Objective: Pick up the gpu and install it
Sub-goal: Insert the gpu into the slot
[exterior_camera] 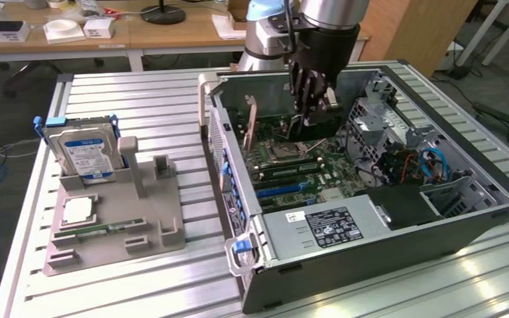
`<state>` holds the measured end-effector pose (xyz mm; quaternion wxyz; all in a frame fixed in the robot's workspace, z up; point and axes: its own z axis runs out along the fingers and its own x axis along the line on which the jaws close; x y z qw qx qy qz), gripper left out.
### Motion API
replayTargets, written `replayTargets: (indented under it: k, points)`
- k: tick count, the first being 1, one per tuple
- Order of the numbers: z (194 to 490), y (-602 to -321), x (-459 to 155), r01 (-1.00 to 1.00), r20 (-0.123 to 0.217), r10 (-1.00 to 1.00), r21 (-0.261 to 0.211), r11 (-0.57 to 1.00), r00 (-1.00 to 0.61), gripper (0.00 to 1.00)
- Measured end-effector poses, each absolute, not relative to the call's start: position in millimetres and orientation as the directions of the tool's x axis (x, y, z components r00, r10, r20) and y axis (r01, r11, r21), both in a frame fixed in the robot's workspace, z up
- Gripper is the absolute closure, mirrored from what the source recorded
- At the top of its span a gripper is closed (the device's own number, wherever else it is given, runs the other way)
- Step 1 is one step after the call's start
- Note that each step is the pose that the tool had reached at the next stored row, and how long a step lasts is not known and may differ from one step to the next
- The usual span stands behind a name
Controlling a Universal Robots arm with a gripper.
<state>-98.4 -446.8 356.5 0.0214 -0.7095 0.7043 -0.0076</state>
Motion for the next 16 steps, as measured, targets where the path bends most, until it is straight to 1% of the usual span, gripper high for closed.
replayTargets:
  k: [16]
  points:
    - [348.5,-449.9,-99.6,-0.999,-0.019,-1.000,-0.041,-0.007,0.008,0.74]
